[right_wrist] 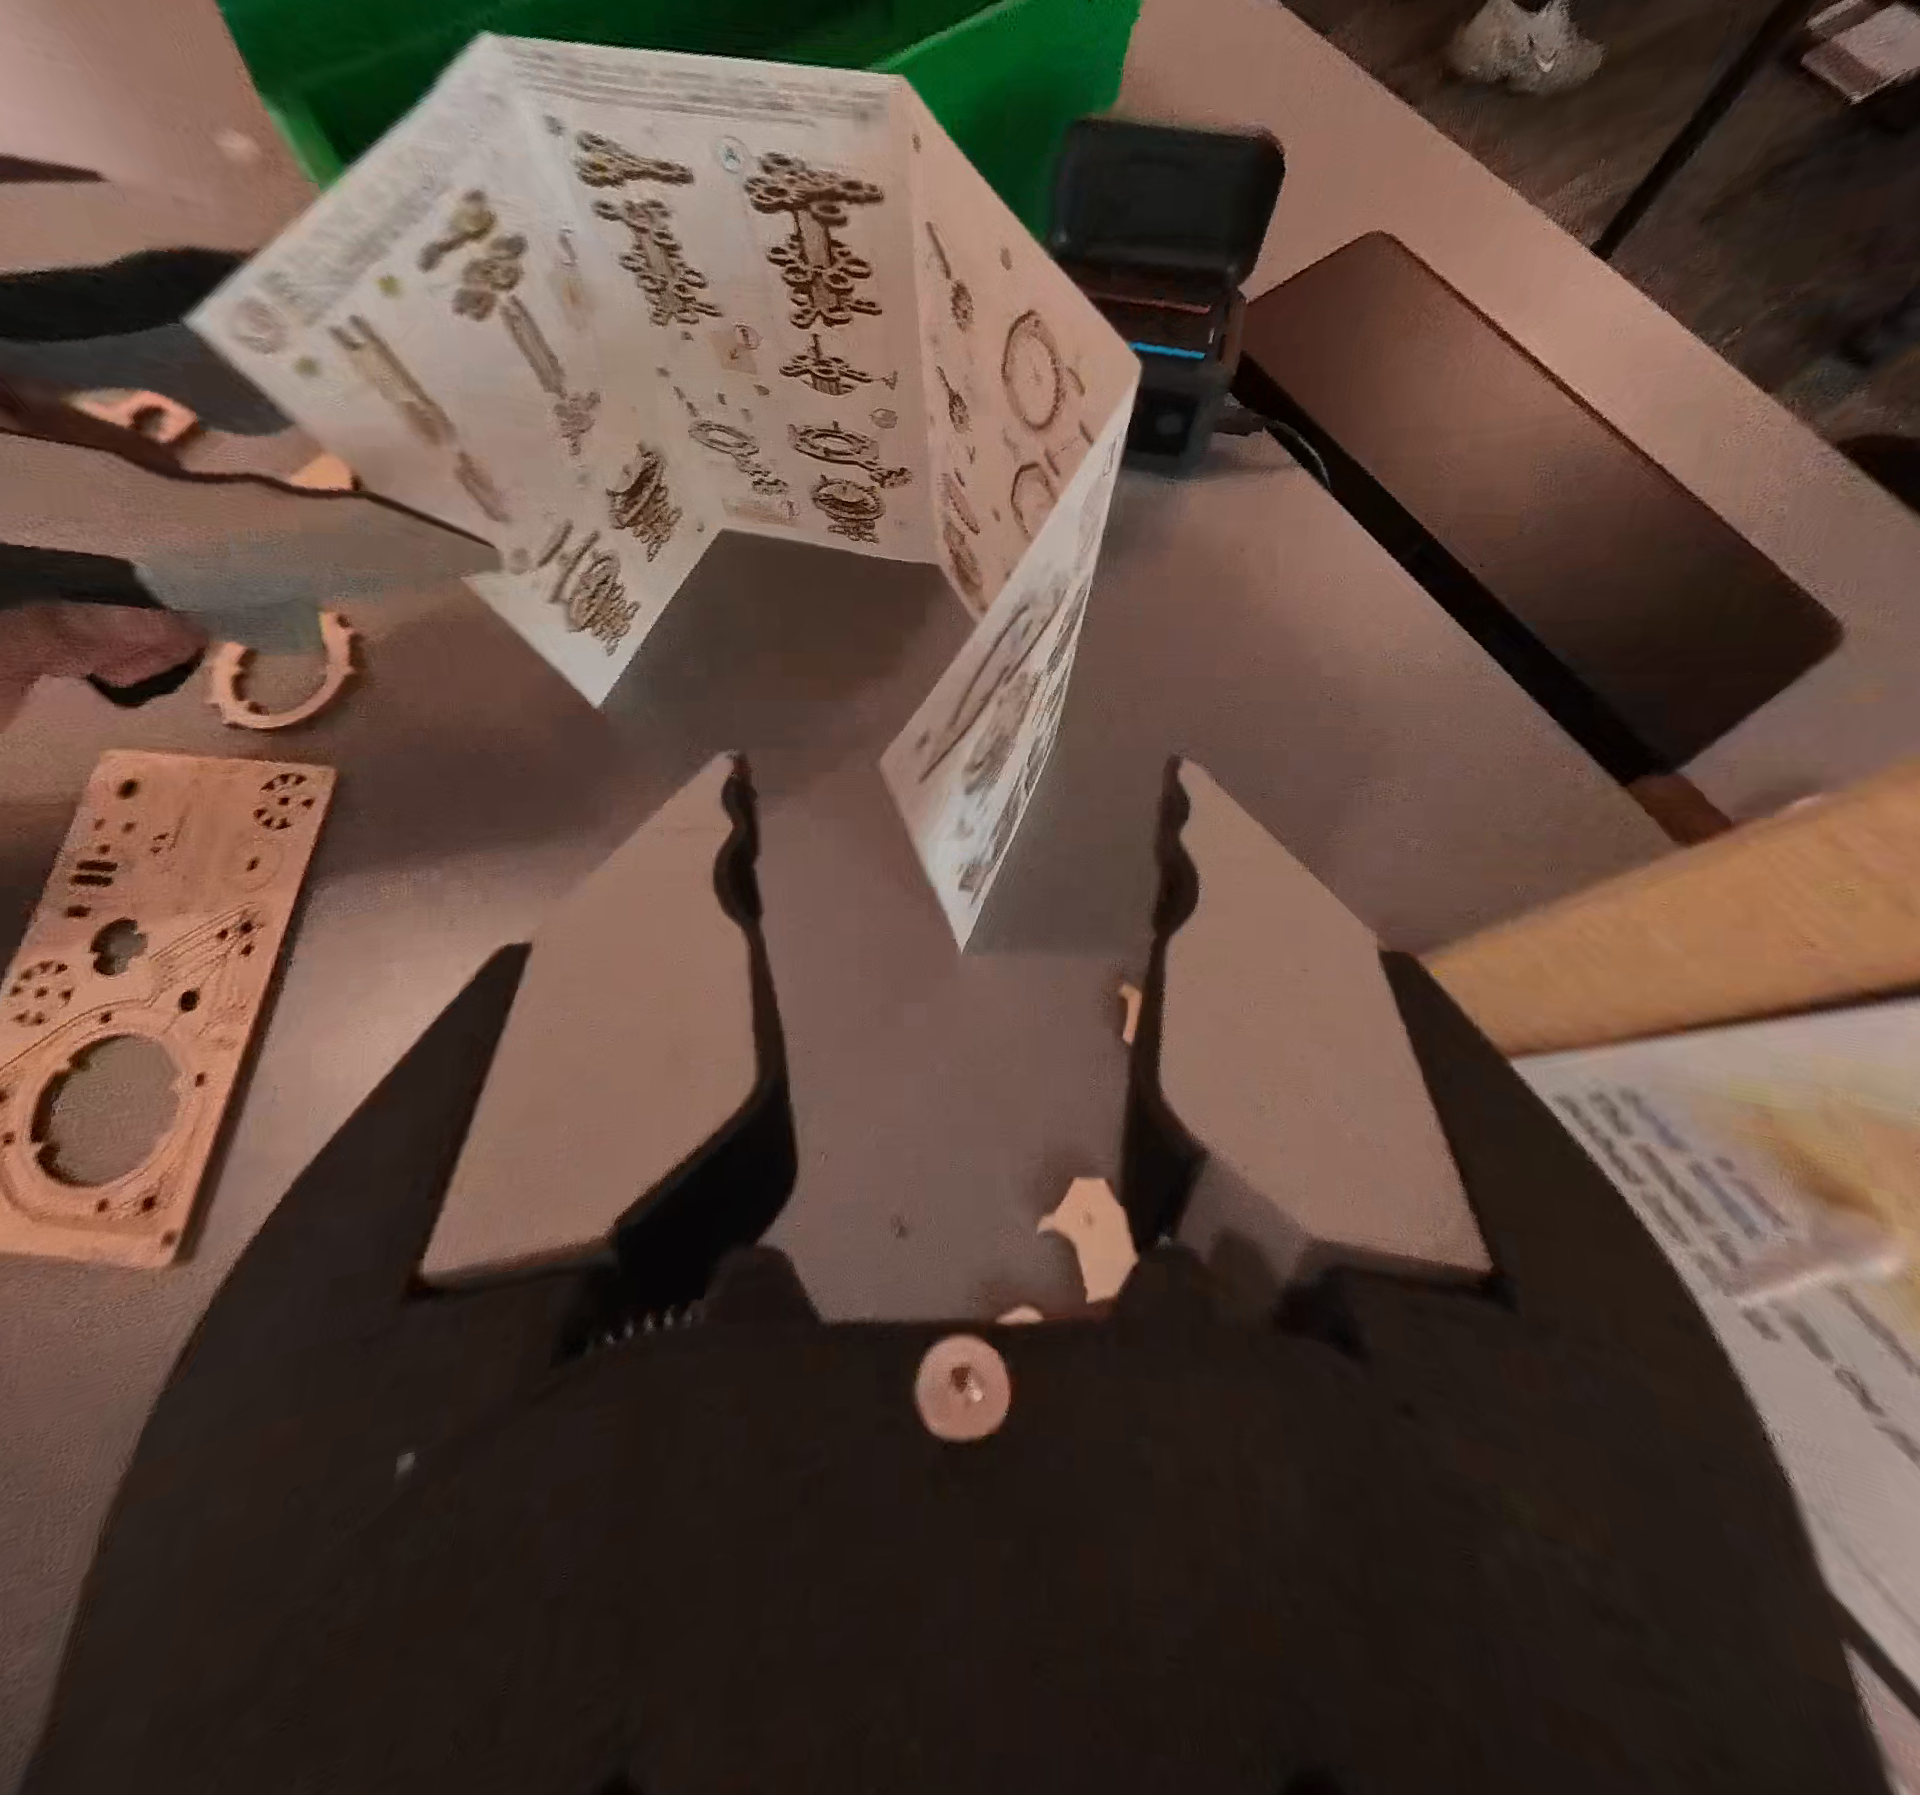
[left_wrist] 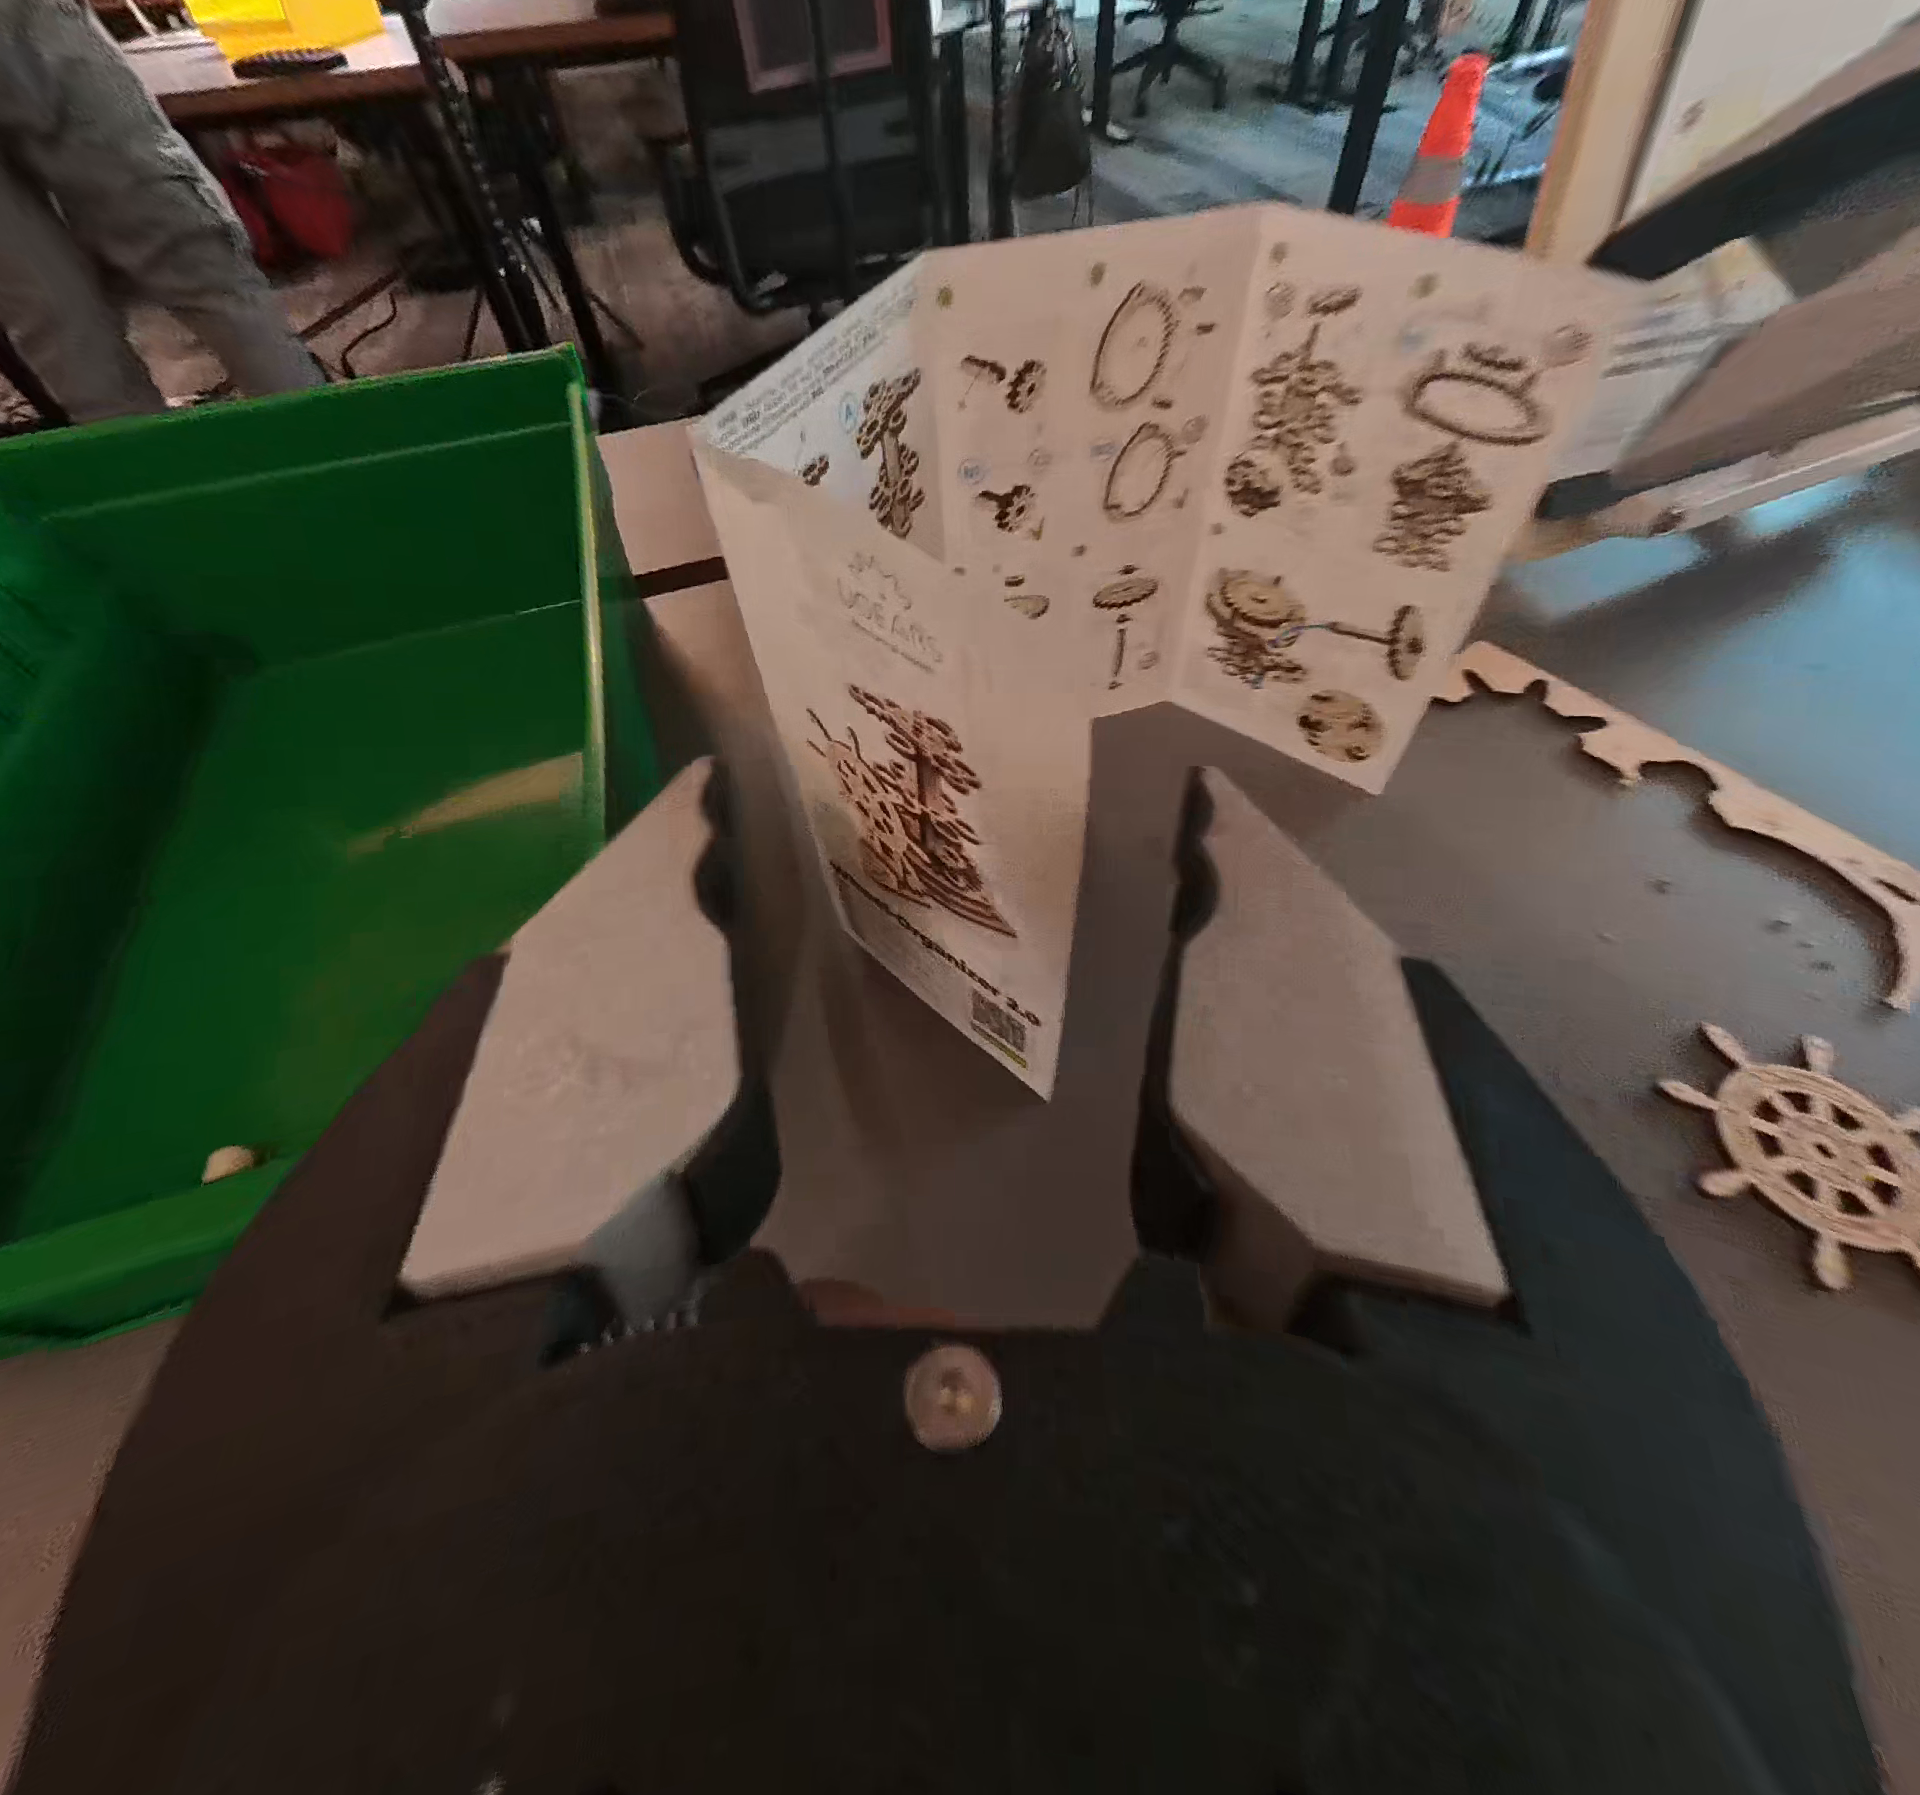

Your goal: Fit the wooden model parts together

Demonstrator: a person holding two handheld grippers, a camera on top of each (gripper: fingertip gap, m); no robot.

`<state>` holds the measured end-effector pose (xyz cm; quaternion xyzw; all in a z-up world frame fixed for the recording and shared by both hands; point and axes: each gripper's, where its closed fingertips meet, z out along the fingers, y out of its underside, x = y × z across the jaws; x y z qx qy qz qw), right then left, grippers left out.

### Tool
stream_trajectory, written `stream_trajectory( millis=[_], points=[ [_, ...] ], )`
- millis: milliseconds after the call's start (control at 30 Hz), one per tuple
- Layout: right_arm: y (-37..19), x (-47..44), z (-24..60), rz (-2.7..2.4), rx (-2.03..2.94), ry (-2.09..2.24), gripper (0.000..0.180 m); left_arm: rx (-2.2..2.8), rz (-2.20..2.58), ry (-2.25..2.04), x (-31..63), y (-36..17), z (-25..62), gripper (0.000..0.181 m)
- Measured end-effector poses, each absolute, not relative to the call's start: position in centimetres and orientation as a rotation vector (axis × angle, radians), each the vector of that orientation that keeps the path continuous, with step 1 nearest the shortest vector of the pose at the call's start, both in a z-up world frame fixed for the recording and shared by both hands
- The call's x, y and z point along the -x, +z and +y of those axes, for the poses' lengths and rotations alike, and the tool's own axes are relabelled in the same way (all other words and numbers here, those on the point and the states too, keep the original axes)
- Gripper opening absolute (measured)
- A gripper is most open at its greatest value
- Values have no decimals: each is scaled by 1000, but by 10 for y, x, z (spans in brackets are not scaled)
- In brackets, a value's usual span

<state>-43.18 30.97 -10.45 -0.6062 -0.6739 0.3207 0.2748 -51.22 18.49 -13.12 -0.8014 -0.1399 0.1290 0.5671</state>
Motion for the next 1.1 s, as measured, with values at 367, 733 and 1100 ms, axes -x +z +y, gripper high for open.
stream_trajectory(
  millis=[367, 733, 1100],
  points=[
    [-133, 427, 382, -1833, 1655, 791, 3, 1875, -298, 372, 553, -131, 182, 0],
    [-134, 425, 399, -1989, 1559, 646, 0, 1902, -313, 132, 555, -117, 172, 5],
    [-125, 406, 388, -1940, 1565, 721, 29, 1899, -352, 106, 552, -135, 167, 39]
  ],
)
